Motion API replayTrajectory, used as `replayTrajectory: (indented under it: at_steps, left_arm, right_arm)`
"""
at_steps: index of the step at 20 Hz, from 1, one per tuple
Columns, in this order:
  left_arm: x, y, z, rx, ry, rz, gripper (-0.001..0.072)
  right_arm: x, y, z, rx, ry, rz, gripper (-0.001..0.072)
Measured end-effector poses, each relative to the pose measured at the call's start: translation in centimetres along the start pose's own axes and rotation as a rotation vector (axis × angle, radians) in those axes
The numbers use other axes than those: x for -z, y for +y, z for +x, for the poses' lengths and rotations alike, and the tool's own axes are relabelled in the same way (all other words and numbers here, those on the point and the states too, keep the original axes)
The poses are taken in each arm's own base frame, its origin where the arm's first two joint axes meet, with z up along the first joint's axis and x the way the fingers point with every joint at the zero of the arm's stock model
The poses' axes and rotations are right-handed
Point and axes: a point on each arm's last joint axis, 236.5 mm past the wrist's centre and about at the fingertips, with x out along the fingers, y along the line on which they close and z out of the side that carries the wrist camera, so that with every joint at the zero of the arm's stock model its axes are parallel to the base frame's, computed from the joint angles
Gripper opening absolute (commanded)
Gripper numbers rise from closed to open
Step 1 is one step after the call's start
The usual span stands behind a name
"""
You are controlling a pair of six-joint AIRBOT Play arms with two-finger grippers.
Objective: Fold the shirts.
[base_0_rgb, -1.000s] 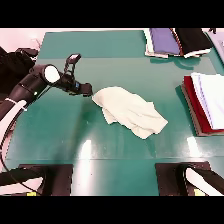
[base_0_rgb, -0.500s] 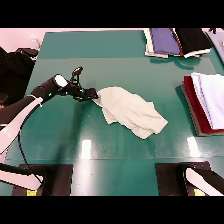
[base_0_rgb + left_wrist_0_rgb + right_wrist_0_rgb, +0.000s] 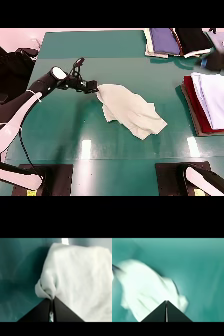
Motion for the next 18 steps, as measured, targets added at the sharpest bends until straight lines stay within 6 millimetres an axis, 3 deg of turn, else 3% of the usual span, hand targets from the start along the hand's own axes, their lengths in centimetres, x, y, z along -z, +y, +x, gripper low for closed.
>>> replayTrajectory:
  at_steps: [1,2,5,8,12,13,15,18]
  left_arm:
    - [-0.2,-0.4,-0.4,0.006,-0.003,0.018,0.0027]
    - [-0.5,-0.8,-0.7,0.012,-0.007,0.031,0.0027]
    - [-0.7,-1.3,-1.1,0.021,-0.008,0.056,0.0027]
    - [-0.7,-1.5,-1.3,0.024,-0.007,0.067,0.0027]
    - [-0.5,-1.7,-1.4,0.03,0.004,0.07,0.0027]
    - [-0.4,-1.8,-1.4,0.032,0.008,0.07,0.0027]
    - [-0.2,-1.9,-1.5,0.035,0.015,0.07,0.0026]
    - [-0.5,-2.8,-2.6,0.044,0.003,0.089,0.0026]
  right_arm:
    - [2.8,-2.3,1.6,0.038,0.075,0.056,0.0383]
    - [6.2,-4.5,3.3,0.068,0.158,0.119,0.0438]
    - [15.7,-8.0,7.8,0.074,0.358,0.315,0.0436]
    - [21.5,-7.9,11.4,0.003,0.456,0.467,0.0432]
    - [24.0,-6.4,14.7,-0.06,0.51,0.525,0.0418]
    - [24.0,-5.9,15.4,-0.074,0.518,0.52,0.0313]
    - [23.8,-5.7,16.5,-0.065,0.522,0.48,0.0018]
    - [21.5,-5.5,17.2,-0.051,0.47,0.381,0.0017]
